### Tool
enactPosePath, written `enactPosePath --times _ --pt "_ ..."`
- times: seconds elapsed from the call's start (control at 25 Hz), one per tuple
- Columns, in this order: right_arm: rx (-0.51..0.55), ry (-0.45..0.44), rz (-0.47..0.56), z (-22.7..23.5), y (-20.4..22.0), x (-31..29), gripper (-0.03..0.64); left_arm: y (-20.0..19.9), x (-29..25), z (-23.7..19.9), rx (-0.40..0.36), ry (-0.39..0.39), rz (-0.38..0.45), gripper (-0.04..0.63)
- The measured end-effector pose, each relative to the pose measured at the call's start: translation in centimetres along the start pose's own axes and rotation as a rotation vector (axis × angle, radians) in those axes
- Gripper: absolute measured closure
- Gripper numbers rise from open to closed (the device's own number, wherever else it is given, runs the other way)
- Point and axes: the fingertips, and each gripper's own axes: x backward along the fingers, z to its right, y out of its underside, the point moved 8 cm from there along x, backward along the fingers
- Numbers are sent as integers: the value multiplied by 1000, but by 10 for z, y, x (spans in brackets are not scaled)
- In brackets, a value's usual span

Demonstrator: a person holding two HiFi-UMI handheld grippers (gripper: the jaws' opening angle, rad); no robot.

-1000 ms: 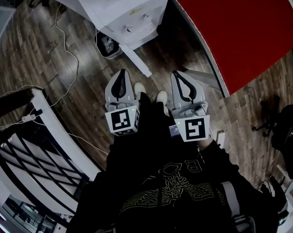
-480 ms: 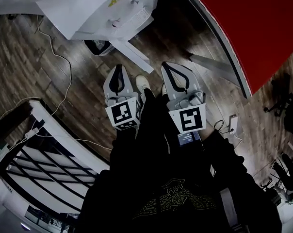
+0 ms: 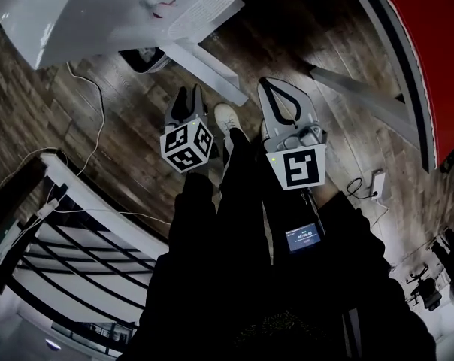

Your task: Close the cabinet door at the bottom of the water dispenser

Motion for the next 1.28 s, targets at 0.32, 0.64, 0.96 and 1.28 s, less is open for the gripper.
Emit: enactPosePath --times 0.32,0.64,0.96,1.28 --pt "-62 49 -58 1 53 -15 617 33 -51 -16 84 93 -126 385" --pt "-70 47 -92 3 66 -15 617 41 -70 -11 27 115 -205 331" --pt "-89 50 -106 1 76 -12 617 30 -90 3 3 189 -206 342" --pt "-91 78 -110 11 82 -18 618 10 -117 29 71 176 -207 350"
